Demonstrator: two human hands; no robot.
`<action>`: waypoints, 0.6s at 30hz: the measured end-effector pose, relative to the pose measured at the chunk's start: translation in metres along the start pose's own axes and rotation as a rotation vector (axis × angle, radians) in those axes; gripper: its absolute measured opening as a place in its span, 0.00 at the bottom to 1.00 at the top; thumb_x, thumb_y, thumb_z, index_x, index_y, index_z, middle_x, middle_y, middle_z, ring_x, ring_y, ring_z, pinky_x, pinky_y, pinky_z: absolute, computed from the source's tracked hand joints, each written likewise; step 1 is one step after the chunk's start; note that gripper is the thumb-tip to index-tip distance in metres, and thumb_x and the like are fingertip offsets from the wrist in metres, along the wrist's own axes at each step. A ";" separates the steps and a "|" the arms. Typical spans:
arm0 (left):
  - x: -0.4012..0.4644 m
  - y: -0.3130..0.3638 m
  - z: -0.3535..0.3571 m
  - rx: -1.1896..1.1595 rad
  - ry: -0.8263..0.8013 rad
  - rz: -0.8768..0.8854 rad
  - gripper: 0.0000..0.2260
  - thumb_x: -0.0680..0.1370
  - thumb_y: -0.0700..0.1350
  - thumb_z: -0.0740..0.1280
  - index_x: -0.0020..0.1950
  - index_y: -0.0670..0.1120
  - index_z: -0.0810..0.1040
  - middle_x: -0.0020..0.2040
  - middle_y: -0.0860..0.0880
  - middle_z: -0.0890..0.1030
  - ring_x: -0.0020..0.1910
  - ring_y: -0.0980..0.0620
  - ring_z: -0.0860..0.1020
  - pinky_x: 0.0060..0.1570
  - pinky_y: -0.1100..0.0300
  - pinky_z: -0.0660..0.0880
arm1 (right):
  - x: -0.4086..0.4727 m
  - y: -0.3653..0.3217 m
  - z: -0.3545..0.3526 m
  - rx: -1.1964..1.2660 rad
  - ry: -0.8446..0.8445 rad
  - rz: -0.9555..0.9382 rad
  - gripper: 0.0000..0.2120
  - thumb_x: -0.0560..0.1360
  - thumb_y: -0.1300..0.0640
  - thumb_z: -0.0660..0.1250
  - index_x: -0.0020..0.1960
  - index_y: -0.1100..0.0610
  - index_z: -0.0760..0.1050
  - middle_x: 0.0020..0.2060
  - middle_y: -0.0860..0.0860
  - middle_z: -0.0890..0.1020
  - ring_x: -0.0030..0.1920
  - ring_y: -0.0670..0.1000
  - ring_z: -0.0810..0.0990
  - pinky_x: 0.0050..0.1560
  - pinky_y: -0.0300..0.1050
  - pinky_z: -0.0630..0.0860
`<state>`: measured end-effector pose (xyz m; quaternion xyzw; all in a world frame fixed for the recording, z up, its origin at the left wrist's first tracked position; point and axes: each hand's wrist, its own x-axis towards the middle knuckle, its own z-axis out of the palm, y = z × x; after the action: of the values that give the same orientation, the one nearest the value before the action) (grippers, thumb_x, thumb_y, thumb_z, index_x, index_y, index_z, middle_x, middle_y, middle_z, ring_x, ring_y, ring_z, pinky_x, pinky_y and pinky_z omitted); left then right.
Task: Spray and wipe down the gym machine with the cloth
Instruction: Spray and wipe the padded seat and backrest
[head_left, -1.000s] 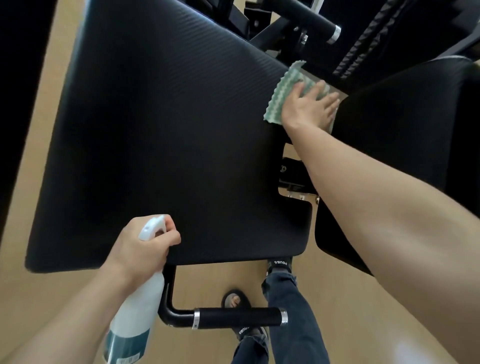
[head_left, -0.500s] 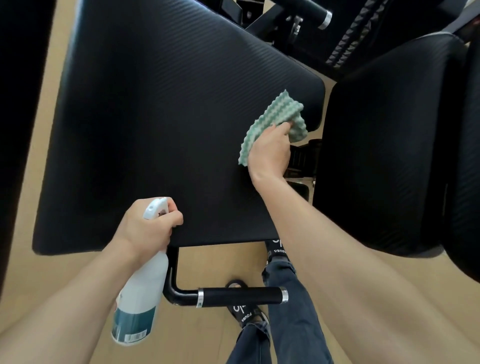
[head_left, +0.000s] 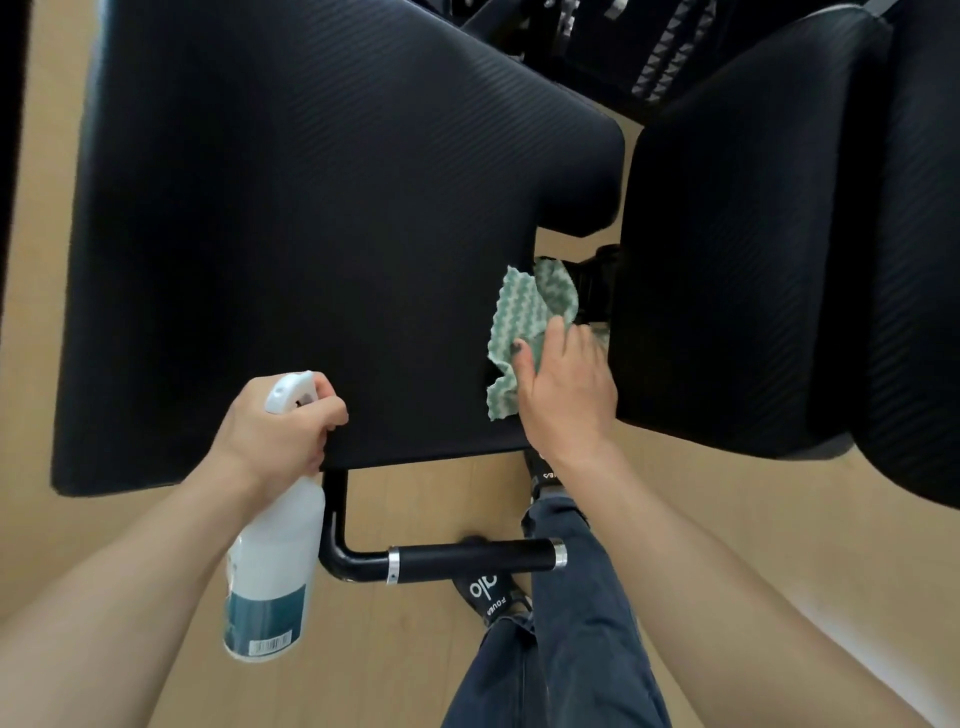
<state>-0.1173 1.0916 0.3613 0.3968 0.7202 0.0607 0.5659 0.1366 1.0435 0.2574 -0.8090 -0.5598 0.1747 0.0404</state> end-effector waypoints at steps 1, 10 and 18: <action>0.000 -0.001 0.000 -0.003 -0.006 0.002 0.11 0.77 0.31 0.65 0.36 0.39 0.72 0.25 0.48 0.64 0.25 0.51 0.62 0.29 0.59 0.60 | 0.002 -0.001 0.003 -0.003 -0.014 0.052 0.23 0.83 0.42 0.49 0.58 0.60 0.71 0.51 0.56 0.77 0.55 0.57 0.74 0.64 0.55 0.71; 0.000 -0.001 0.000 0.003 -0.009 0.018 0.11 0.78 0.31 0.66 0.36 0.39 0.73 0.24 0.49 0.65 0.24 0.53 0.63 0.28 0.59 0.62 | -0.021 -0.031 0.007 0.158 -0.092 0.419 0.34 0.84 0.43 0.45 0.80 0.66 0.48 0.79 0.66 0.52 0.80 0.62 0.52 0.79 0.53 0.52; 0.000 -0.002 0.000 -0.001 -0.012 0.019 0.13 0.77 0.31 0.66 0.34 0.41 0.71 0.23 0.51 0.64 0.23 0.53 0.62 0.29 0.59 0.61 | -0.102 -0.091 0.015 0.152 -0.250 0.332 0.40 0.81 0.37 0.39 0.81 0.65 0.38 0.78 0.70 0.43 0.80 0.66 0.39 0.80 0.61 0.48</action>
<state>-0.1188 1.0905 0.3600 0.4037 0.7128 0.0642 0.5700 0.0183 0.9810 0.2914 -0.8568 -0.4048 0.3195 0.0021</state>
